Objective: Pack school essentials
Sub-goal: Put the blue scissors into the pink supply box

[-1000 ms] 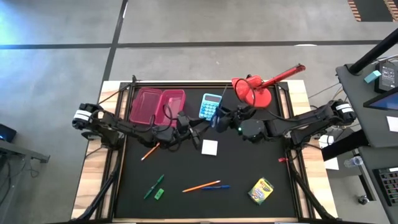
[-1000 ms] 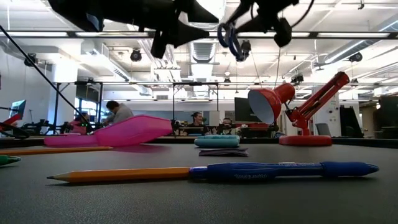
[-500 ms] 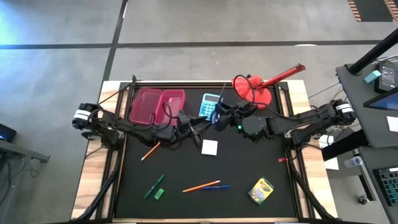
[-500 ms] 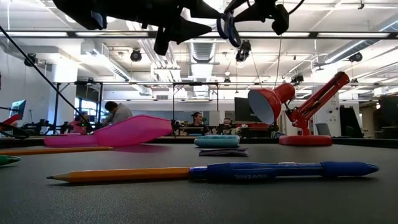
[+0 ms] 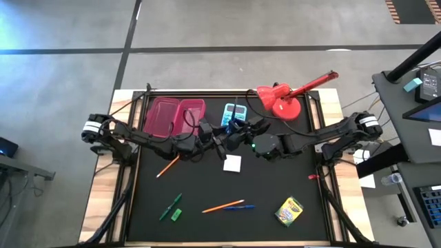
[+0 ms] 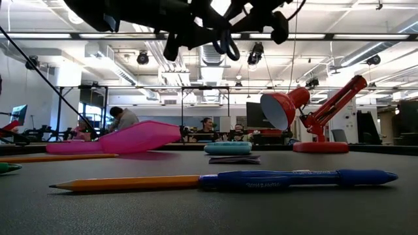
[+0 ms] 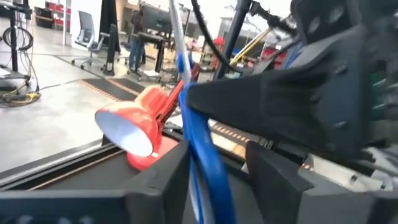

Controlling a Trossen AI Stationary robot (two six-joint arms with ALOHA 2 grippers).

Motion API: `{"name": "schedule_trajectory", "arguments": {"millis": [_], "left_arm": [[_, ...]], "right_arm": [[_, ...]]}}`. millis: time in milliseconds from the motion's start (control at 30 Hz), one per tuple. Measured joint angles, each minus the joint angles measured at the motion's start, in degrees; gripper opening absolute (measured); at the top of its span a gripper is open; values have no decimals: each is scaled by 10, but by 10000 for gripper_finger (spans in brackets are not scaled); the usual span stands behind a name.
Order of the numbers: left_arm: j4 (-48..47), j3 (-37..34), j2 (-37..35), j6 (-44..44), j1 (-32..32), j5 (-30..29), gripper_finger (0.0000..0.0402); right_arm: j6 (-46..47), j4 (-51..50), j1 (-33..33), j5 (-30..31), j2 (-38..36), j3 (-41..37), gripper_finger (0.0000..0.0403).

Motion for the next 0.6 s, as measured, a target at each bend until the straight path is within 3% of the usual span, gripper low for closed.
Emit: {"name": "schedule_trajectory", "arguments": {"millis": [300, 467, 600], "left_arm": [[-9, 0, -7, 1, 1, -10, 18], [-13, -1, -9, 2, 3, 1, 16], [-20, -1, -9, 2, 3, 22, 17]], "right_arm": [[18, -120, 0, 4, 12, 68, 98], [67, -200, 0, -14, 12, 96, 108], [109, -305, -4, -67, 5, 136, 147]]}}
